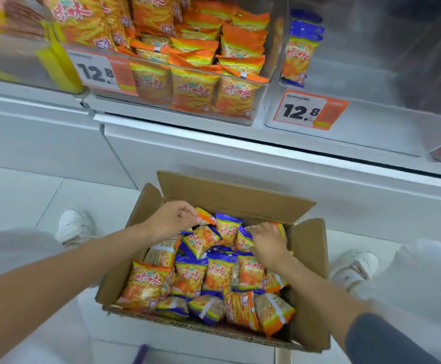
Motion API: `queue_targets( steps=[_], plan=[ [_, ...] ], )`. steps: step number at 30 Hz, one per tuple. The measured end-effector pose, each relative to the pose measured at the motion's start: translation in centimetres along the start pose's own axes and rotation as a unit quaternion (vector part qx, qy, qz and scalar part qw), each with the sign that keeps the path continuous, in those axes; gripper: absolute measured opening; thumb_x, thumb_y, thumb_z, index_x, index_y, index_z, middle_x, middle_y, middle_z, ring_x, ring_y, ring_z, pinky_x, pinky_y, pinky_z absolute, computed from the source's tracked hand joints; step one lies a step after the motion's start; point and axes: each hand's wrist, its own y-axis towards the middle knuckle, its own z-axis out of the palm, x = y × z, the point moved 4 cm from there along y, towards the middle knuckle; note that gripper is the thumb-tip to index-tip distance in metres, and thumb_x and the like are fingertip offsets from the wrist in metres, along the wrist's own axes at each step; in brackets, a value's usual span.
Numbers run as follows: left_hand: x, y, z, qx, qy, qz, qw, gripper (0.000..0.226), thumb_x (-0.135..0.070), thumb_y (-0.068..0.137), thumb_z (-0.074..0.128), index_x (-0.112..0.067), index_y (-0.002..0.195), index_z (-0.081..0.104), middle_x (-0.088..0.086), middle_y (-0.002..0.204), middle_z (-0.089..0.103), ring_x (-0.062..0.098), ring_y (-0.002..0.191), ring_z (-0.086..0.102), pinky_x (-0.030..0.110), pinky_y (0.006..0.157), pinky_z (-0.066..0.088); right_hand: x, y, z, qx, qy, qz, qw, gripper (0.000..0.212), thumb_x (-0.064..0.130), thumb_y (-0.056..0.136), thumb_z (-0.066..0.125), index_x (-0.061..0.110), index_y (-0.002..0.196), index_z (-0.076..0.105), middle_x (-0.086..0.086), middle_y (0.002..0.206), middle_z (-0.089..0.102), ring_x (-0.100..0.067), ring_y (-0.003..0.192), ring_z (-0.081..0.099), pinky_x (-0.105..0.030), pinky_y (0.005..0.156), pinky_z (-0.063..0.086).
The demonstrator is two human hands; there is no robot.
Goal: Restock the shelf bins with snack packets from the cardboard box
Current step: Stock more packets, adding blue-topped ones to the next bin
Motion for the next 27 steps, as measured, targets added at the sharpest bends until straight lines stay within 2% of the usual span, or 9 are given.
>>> queue_targets(
  steps=[2,4,8,11,14,18,20,23,27],
  plan=[
    [0.4,0.3,0.1,-0.011,-0.005,-0.012,1.000,0.021,-0.032,0.088,0.068,-0.017,0.103,0.066,0.006,0.097,0.068,0.009,0.084,0.063,0.017,0.065,0.045,0.6,0.2,-0.6,-0.008,0.033,-0.028,0.999,0.051,0.013,0.090,0.061,0.016,0.139,0.049,-0.004,0.131,0.051,-0.025,0.125,0.042,-0.032,0.107,0.030],
    [0.4,0.4,0.5,-0.016,-0.005,-0.017,1.000,0.028,-0.030,0.087,0.070,-0.019,0.112,0.063,0.002,0.107,0.065,0.012,0.095,0.064,0.017,0.070,0.047,1.3,0.1,-2.6,0.007,0.184,-0.024,0.983,0.052,0.011,0.090,0.063,0.016,0.140,0.049,-0.001,0.122,0.048,-0.023,0.118,0.049,-0.032,0.100,0.042],
    [-1.3,-0.3,2.9,0.089,-0.032,-0.014,0.995,0.082,-0.030,0.082,0.076,-0.027,0.149,0.030,-0.010,0.135,0.045,0.003,0.116,0.053,0.017,0.087,0.044,3.2,-1.2,-8.4,-0.034,0.399,-0.051,0.915,0.053,0.015,0.080,0.076,0.024,0.129,0.058,0.003,0.120,0.059,-0.014,0.104,0.060,-0.028,0.088,0.049],
    [-1.1,-1.0,3.9,0.147,-0.055,-0.043,0.987,0.055,-0.018,0.085,0.074,-0.016,0.134,0.049,-0.004,0.126,0.060,0.018,0.120,0.057,0.035,0.096,0.052,4.0,-2.7,-9.1,0.001,0.497,-0.037,0.867,0.071,0.018,0.077,0.081,0.028,0.139,0.046,0.003,0.122,0.056,-0.012,0.109,0.058,-0.028,0.089,0.051],
    [0.6,-1.0,3.0,0.086,-0.071,-0.075,0.991,0.059,-0.005,0.083,0.073,-0.009,0.136,0.047,0.004,0.131,0.058,0.023,0.115,0.060,0.035,0.084,0.056,4.1,-3.2,-6.1,0.077,0.453,0.009,0.888,0.088,0.013,0.084,0.073,0.028,0.153,0.020,-0.001,0.126,0.049,-0.017,0.112,0.056,-0.035,0.085,0.053],
    [2.9,-0.7,1.5,0.032,-0.086,-0.088,0.992,0.050,-0.005,0.081,0.075,-0.012,0.126,0.055,0.006,0.119,0.065,0.020,0.107,0.064,0.033,0.082,0.057,5.1,-2.9,-0.9,0.166,0.257,-0.013,0.952,0.084,0.031,0.092,0.065,0.017,0.156,0.012,-0.010,0.151,0.038,-0.028,0.140,0.033,-0.042,0.111,0.034],
    [3.6,-0.8,1.4,0.032,-0.090,-0.111,0.989,0.050,-0.009,0.082,0.075,-0.017,0.126,0.052,0.002,0.117,0.065,0.019,0.106,0.063,0.035,0.082,0.058,5.9,-2.3,0.7,0.175,0.179,-0.033,0.968,0.082,0.038,0.091,0.065,0.017,0.155,0.018,-0.012,0.140,0.049,-0.031,0.138,0.030,-0.044,0.112,0.028],
    [4.0,-0.8,1.5,0.034,-0.112,-0.130,0.985,0.051,-0.012,0.085,0.073,-0.023,0.128,0.047,-0.001,0.116,0.062,0.014,0.102,0.062,0.028,0.072,0.056,6.2,-1.1,1.5,0.155,0.137,-0.036,0.978,0.060,0.035,0.087,0.069,0.016,0.140,0.048,-0.010,0.127,0.057,-0.029,0.130,0.037,-0.041,0.106,0.030],
    [3.3,-0.3,1.5,0.018,-0.122,-0.119,0.985,0.044,-0.014,0.090,0.067,-0.023,0.126,0.043,0.001,0.120,0.061,0.016,0.107,0.061,0.034,0.082,0.056,5.4,-0.9,-1.1,0.159,0.277,-0.031,0.947,0.046,0.019,0.089,0.069,0.016,0.134,0.057,-0.005,0.144,0.048,-0.022,0.134,0.043,-0.033,0.107,0.036]
  ],
)
